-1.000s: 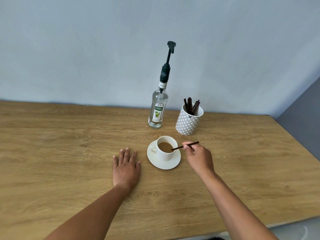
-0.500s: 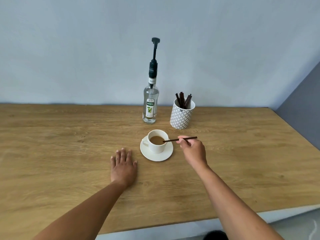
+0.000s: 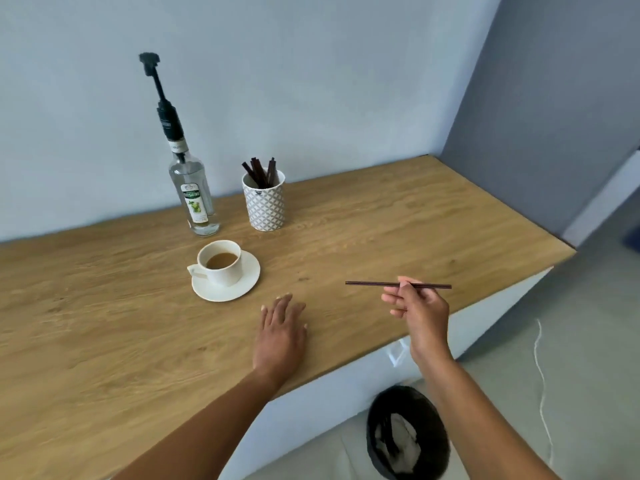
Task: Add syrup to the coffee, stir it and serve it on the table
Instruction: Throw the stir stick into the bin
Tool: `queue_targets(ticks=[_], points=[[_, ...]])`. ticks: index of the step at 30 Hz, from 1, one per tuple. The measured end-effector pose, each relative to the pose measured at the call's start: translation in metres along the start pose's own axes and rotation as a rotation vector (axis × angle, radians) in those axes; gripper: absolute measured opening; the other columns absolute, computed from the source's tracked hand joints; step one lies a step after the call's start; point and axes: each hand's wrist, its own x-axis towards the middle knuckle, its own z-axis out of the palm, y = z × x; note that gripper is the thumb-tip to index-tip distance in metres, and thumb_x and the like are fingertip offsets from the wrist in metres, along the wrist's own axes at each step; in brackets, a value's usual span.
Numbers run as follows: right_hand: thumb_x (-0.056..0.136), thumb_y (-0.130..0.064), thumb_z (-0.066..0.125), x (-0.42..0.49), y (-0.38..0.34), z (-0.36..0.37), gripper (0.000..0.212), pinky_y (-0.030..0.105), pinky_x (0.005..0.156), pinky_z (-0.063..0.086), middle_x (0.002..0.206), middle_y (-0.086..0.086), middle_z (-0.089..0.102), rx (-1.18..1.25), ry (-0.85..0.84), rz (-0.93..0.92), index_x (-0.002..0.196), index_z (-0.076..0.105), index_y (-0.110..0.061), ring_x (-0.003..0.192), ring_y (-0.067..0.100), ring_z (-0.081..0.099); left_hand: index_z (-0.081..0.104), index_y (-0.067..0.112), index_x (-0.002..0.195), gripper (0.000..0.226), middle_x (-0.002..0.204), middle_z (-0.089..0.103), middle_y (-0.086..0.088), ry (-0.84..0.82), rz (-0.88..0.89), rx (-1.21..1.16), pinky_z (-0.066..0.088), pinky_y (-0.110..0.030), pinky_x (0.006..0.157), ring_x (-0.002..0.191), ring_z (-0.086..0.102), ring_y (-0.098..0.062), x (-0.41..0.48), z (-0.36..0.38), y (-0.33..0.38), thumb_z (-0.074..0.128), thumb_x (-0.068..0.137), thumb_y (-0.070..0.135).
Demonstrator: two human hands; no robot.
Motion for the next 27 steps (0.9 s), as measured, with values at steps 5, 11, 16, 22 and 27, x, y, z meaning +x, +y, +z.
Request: queue_targets(ticks=[5, 11, 16, 22, 27], points=[[0.095, -0.010, 0.058, -0.013, 0.017, -0.108, 0.008, 0.027, 0.051, 0.057, 0.085, 0.013, 0.074, 0.000, 0.182, 0.061, 0.100, 0.064, -0.008, 0.076, 0.023, 0.075, 0.043, 0.019, 0.146, 0.046, 0.162, 0.027, -0.011, -0.093, 0.065, -0.027, 0.008, -0.044, 0.125, 0.152, 0.018, -0.027, 0.026, 0.032, 0.053, 0.047, 0.101, 0.030], [0.092, -0.004, 0.056, -0.029, 0.064, -0.203, 0.014, 0.025, 0.050, 0.055, 0.086, 0.008, 0.073, -0.132, 0.358, 0.221, 0.091, 0.066, -0.013, 0.070, 0.017, 0.075, 0.041, 0.019, 0.148, 0.051, 0.161, 0.029, -0.011, -0.155, 0.038, 0.037, 0.005, -0.048, 0.124, 0.152, 0.017, -0.029, 0.038, 0.072, 0.083, 0.043, 0.100, 0.037], [0.091, -0.004, 0.051, -0.029, 0.109, -0.236, 0.018, 0.036, 0.062, 0.056, 0.086, 0.009, 0.069, -0.223, 0.430, 0.372, 0.085, 0.063, -0.016, 0.077, 0.022, 0.071, 0.034, 0.027, 0.152, 0.055, 0.164, 0.026, -0.003, -0.126, 0.061, 0.150, 0.003, -0.047, 0.124, 0.154, 0.011, -0.022, 0.034, 0.088, 0.073, 0.028, 0.101, 0.047], [0.093, -0.012, 0.048, -0.002, 0.143, -0.234, 0.017, 0.051, 0.080, 0.059, 0.073, 0.004, 0.066, -0.378, 0.454, 0.478, 0.089, 0.064, -0.007, 0.071, 0.027, 0.066, 0.036, 0.027, 0.151, 0.055, 0.163, 0.028, -0.002, -0.093, 0.055, 0.166, 0.004, -0.046, 0.125, 0.153, 0.013, -0.020, 0.034, 0.091, 0.073, 0.029, 0.100, 0.048], [0.088, -0.006, 0.049, 0.019, 0.157, -0.229, 0.034, 0.038, 0.076, 0.059, 0.106, 0.013, 0.069, -0.469, 0.377, 0.542, 0.120, 0.059, -0.009, 0.074, 0.025, 0.066, 0.035, 0.027, 0.151, 0.055, 0.164, 0.027, -0.003, -0.091, 0.055, 0.194, 0.003, -0.046, 0.125, 0.154, 0.011, -0.021, 0.035, 0.092, 0.075, 0.027, 0.101, 0.047]])
